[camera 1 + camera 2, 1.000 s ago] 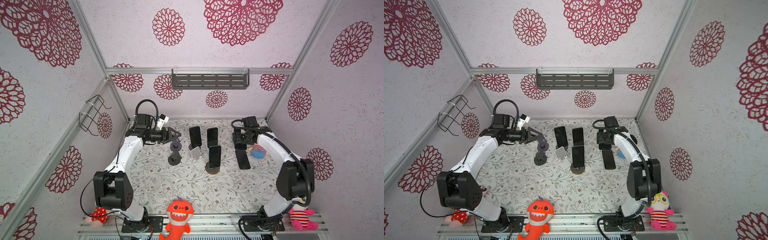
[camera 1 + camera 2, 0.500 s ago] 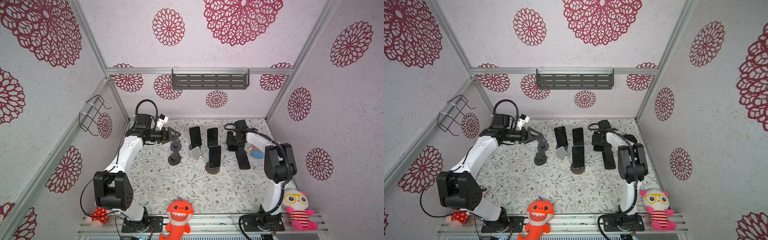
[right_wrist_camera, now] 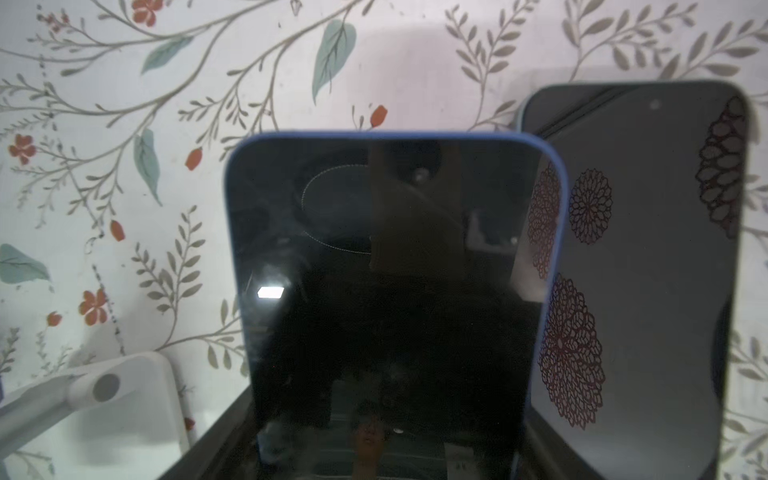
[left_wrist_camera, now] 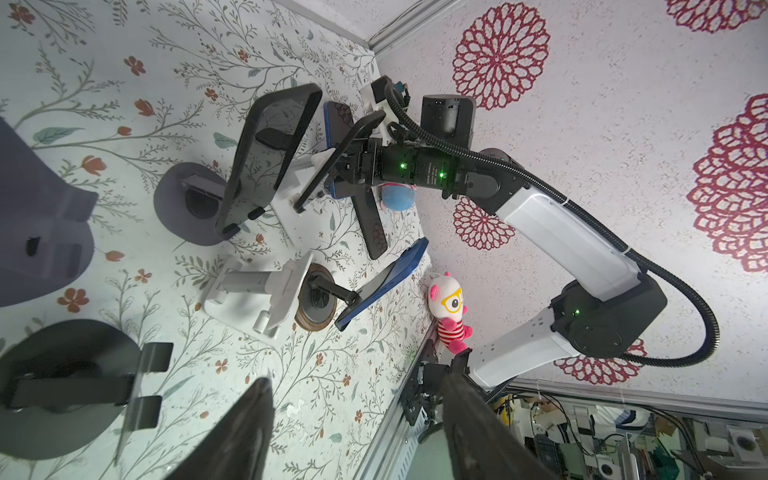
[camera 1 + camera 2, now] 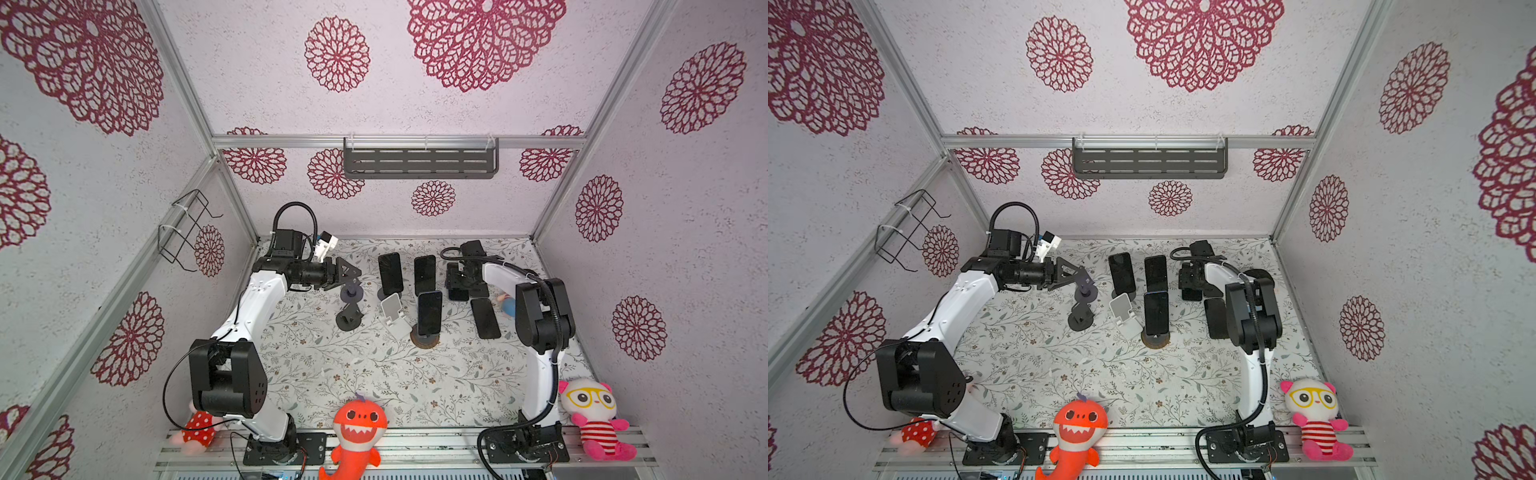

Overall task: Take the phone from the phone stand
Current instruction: 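Carry the blue-cased phone with the right gripper toward the flat black phones, then lower the blue-cased phone flat beside the black phones with the right gripper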

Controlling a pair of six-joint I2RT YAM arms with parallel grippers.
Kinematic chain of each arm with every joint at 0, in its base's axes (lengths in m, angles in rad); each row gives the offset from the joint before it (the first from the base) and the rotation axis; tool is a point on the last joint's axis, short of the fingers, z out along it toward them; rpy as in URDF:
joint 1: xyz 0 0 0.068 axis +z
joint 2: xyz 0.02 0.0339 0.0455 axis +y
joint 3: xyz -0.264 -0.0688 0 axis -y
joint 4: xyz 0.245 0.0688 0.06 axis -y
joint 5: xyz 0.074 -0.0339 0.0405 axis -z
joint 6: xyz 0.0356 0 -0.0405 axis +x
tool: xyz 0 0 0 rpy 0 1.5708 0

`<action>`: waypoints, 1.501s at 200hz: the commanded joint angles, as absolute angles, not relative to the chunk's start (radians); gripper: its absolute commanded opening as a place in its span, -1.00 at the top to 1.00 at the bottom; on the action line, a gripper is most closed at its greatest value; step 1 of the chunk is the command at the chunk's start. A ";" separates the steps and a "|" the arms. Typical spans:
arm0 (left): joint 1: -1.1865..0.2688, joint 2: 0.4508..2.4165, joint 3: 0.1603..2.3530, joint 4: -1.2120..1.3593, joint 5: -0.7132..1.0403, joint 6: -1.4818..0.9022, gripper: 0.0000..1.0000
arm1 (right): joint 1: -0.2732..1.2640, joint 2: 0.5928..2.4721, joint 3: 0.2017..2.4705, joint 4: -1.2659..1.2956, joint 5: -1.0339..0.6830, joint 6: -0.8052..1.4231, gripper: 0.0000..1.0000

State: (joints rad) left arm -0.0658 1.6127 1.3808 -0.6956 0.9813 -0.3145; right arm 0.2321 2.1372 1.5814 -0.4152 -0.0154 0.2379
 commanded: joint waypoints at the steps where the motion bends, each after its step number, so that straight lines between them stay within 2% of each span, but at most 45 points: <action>1: -0.067 1.620 1.393 -0.704 0.991 -0.290 -0.35 | 0.239 2.134 1.622 -0.393 -0.012 0.242 -0.08; 79: -0.067 1.612 1.394 -0.705 0.990 -0.288 -0.35 | 0.253 2.187 1.666 -0.425 -0.005 0.196 -0.43; 136: -0.067 1.611 1.394 -0.707 0.991 -0.288 -0.35 | 0.258 2.200 1.666 -0.442 0.006 0.185 -0.60; 220: -0.066 1.611 1.394 -0.706 0.992 -0.288 -0.36 | 0.258 2.194 1.675 -0.460 0.017 0.175 -0.67; 300: -0.066 1.609 1.393 -0.702 0.989 -0.285 -0.36 | 0.252 2.048 1.657 -0.468 0.028 0.144 -0.70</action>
State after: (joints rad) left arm -0.0658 1.6146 1.3808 -0.7021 0.9813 -0.3027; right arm 0.2523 2.1674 1.6402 -0.4484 0.0051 0.1726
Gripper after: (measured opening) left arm 0.680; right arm 0.842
